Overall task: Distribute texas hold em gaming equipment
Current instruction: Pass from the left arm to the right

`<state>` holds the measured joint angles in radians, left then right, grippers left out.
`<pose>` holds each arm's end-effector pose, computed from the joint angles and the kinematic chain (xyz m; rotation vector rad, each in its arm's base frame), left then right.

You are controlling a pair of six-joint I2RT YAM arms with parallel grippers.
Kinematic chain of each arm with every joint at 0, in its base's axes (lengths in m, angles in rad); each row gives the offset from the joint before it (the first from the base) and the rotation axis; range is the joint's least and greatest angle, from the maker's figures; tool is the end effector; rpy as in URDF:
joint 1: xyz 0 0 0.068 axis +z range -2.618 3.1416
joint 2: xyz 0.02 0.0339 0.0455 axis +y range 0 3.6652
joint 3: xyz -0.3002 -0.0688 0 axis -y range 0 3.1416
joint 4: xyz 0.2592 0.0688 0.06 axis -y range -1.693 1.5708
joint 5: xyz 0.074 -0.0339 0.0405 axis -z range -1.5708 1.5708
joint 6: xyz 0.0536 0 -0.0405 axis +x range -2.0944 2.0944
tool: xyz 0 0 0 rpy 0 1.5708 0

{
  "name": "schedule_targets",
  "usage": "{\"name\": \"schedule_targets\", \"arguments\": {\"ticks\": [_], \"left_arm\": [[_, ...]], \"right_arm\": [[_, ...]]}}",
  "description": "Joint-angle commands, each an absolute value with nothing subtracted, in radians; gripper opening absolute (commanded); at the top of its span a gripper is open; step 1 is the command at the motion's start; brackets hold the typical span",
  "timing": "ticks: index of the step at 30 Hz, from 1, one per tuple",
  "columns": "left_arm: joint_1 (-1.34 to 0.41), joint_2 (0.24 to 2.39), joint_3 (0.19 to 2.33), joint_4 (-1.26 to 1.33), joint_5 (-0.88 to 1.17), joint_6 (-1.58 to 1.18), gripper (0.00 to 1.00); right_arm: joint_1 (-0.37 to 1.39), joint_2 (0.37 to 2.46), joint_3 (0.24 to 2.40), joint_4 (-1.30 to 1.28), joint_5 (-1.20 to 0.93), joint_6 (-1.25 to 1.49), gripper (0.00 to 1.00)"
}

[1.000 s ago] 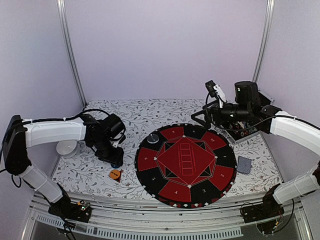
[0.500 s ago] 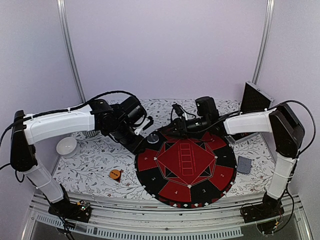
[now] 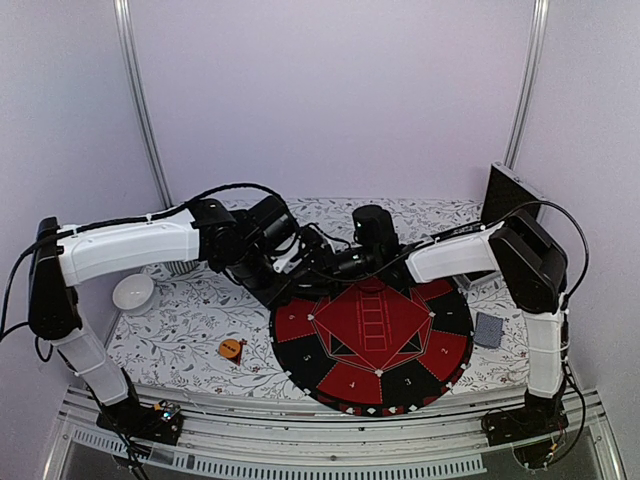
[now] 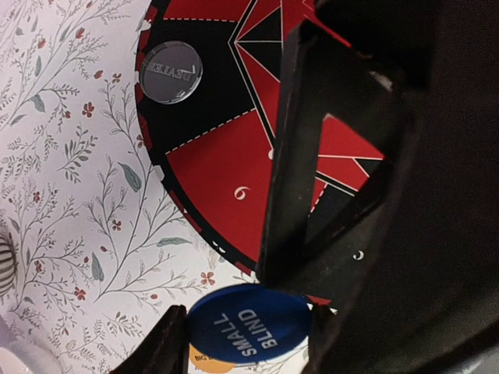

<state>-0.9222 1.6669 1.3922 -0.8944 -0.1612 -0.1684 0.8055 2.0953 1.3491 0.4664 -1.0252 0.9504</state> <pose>0.2268 -0.2850 0.2830 0.9575 2.5403 -0.0992 0.3128 0.3918 0.2133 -0.7503 2.2017 2.0108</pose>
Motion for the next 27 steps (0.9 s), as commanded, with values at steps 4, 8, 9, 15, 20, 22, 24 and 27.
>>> {"name": "schedule_targets", "arguments": {"ticks": [4,8,9,15,20,22,24,27], "left_arm": [[-0.936,1.675,1.410,-0.881,-0.172,-0.155,0.44],[-0.936,1.677,1.412,-0.872,-0.174,-0.155,0.44],[-0.936,1.677,1.414,-0.870,-0.173,-0.155,0.44],[-0.936,1.677,1.414,-0.865,-0.183,-0.153,0.44],[-0.936,1.673,1.415,-0.863,-0.197,-0.153,0.44],[-0.936,1.671,1.413,-0.859,-0.201,-0.154,0.44],[-0.936,1.668,1.413,-0.857,-0.203,-0.156,0.44],[-0.936,1.666,1.414,-0.854,-0.204,-0.156,0.44]], "right_arm": [[0.812,2.160,1.378,0.513,-1.001,1.001,0.40],[0.820,2.174,1.403,0.485,-0.996,0.986,0.39],[0.821,2.179,1.405,0.481,-0.993,0.981,0.38],[0.826,2.204,1.430,0.480,-1.007,0.981,0.30],[0.826,2.216,1.442,0.481,-1.022,0.989,0.21],[0.827,2.217,1.443,0.479,-1.025,0.991,0.21],[0.828,2.217,1.444,0.476,-1.026,0.990,0.20],[0.827,2.219,1.442,0.471,-1.023,0.986,0.10]]}}
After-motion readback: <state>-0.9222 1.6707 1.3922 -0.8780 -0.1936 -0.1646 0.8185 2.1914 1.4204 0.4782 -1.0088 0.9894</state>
